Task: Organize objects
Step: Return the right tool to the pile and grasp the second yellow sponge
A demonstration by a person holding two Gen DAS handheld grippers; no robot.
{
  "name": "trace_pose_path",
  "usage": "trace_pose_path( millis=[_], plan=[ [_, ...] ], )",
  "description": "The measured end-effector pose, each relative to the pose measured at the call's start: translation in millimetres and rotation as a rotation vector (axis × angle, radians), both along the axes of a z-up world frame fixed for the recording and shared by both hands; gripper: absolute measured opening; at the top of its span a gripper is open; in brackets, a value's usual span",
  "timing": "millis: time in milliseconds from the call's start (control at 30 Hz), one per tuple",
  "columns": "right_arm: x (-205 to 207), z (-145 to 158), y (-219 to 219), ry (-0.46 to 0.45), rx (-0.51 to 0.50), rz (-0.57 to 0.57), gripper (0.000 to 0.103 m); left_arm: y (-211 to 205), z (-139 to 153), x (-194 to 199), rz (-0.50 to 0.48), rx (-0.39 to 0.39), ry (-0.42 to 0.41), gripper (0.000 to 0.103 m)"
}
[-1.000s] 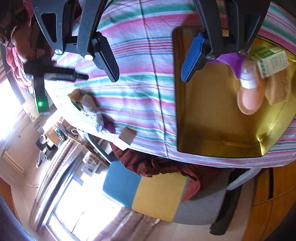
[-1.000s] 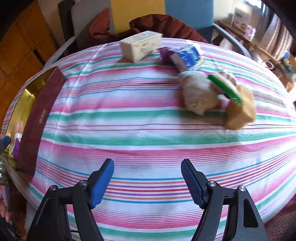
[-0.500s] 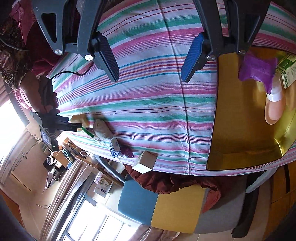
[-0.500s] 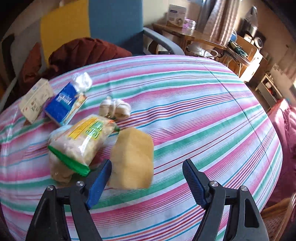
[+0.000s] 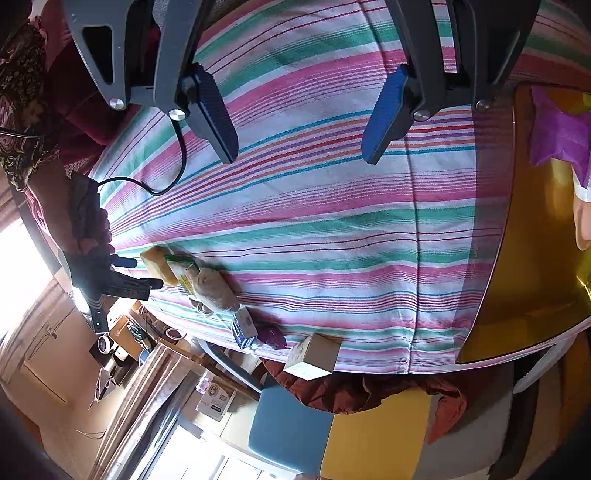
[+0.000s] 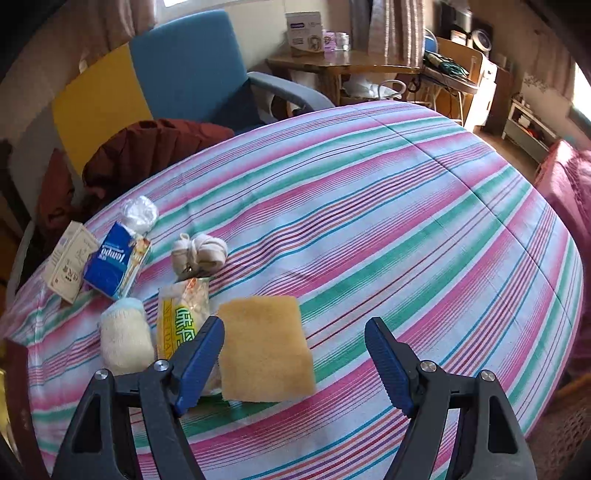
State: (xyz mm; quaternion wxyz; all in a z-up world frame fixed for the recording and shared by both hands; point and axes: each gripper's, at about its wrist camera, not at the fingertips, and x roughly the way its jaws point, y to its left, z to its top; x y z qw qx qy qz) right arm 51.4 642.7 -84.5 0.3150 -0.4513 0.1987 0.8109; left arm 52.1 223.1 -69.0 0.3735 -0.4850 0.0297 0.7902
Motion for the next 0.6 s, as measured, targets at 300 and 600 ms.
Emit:
trace_pose_path(
  millis=[300,600],
  plan=[
    [4.6,-6.4,5.7,0.058,-0.106,0.008,0.066,21.2,-6.0,1.5,-0.033,-0.02,-0.017,0.07],
    [-3.7,-31.1,-1.3,-0.077,-0.149,0.037,0.064,48.5,-1.2,-7.1,-0.046,-0.021,-0.013,0.07]
  ],
)
